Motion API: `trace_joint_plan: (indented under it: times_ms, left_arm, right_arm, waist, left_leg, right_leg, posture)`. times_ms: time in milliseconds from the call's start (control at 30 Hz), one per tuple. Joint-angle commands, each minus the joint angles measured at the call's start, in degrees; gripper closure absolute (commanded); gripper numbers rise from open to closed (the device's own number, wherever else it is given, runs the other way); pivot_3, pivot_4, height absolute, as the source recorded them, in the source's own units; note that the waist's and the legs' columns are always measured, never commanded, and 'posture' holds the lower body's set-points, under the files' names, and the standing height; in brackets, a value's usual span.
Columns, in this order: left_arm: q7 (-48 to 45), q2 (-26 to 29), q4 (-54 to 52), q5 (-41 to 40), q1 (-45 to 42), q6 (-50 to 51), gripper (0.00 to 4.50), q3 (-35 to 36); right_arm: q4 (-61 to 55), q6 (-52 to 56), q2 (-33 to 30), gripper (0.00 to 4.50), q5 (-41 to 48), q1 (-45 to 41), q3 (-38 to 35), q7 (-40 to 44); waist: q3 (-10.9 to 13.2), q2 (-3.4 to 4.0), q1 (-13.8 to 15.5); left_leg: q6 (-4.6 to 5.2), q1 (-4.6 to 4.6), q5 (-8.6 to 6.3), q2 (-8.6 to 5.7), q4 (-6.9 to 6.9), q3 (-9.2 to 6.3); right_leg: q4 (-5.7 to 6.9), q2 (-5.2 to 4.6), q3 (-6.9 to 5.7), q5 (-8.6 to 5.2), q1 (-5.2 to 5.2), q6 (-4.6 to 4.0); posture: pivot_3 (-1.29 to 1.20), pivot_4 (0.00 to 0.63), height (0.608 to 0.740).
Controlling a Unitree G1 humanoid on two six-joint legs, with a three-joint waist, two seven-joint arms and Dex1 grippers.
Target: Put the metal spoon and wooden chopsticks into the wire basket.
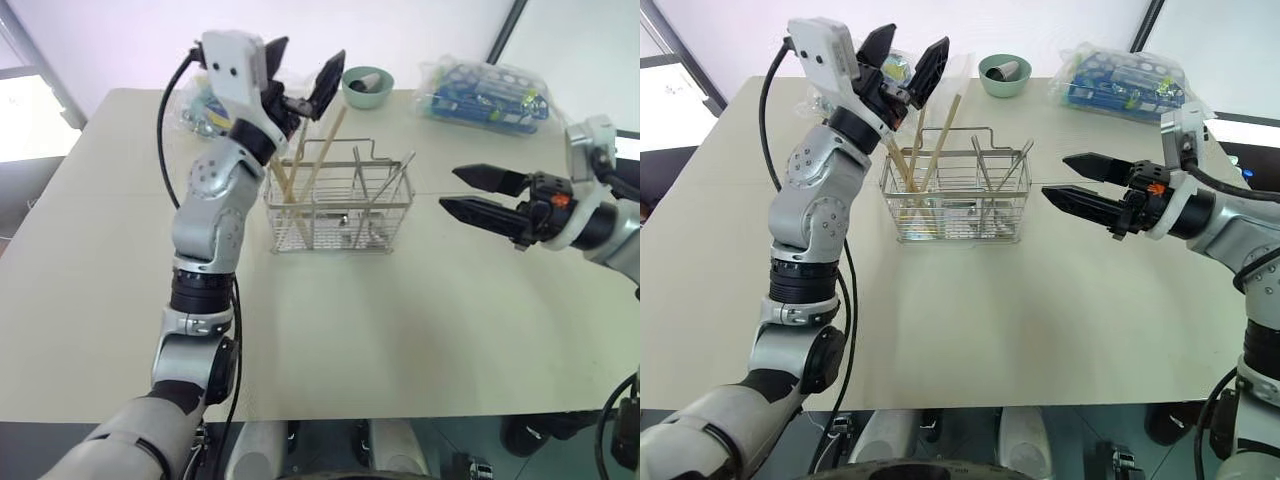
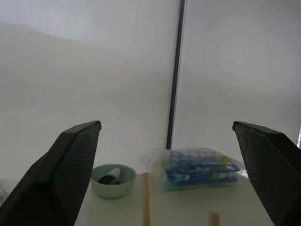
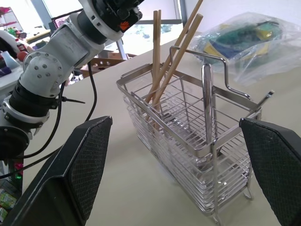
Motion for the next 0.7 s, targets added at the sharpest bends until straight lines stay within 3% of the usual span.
trace_joint_plan:
  times_ms: [33,167,367,500,700]
  left_arm:
    - [-6.6,8.5,-4.6,-7.4,-5.4,8.0,0.03,4.2]
    - [-23.2,27.1,-4.7,-13.4,-5.4,18.9,0.03,4.7]
    - [-42.4,48.0,-3.3,-8.4,6.8,16.0,0.03,1.9]
    - [-46.4,52.9,-6.0,-9.0,14.6,16.8,0.03,3.6]
    - [-44.9,52.6,-8.2,-8.8,18.3,17.4,0.03,4.7]
  right_arm:
    - [0.9,-1.8,-1.8,0.03,-1.1,-1.7,-0.3,1.9]
    - [4.2,-4.9,-3.9,0.03,-5.3,-2.2,1.5,5.5]
    - [7.8,-8.6,-6.1,0.03,-9.4,-1.9,2.9,10.2]
    - [8.1,-9.0,-6.2,0.03,-10.2,-1.1,3.1,12.1]
    - [8.0,-9.6,-5.1,0.03,-11.7,-1.4,4.6,12.9]
  waist:
    - [0.0,0.01,-0.2]
    - [0.0,0.11,-0.8]
    - [0.0,0.17,-1.2]
    - [0.0,0.15,-1.1]
    - [0.0,0.16,-1.2]
  left_leg:
    - [0.00,-0.01,0.00,0.01,0.00,-0.01]
    - [0.00,0.04,0.00,0.03,-0.09,0.02]
    - [-0.03,0.14,-0.01,0.03,-0.15,0.08]
    - [-0.14,0.09,-0.08,0.04,-0.19,0.04]
    - [-0.22,0.09,-0.13,0.03,-0.34,0.03]
  right_leg:
    - [0.00,0.03,-0.02,0.00,-0.01,0.00]
    - [0.00,0.21,0.01,-0.01,-0.04,-0.01]
    - [-0.07,0.15,0.02,-0.12,0.05,-0.21]
    - [-0.17,-0.12,0.03,-0.17,-0.06,-0.30]
    - [-0.24,-0.24,0.10,-0.20,-0.14,-0.39]
  posture:
    - [0.00,0.150,0.697]
    - [0.00,0.150,0.697]
    - [0.00,0.150,0.697]
    - [0.00,0.150,0.697]
    - [0.00,0.150,0.697]
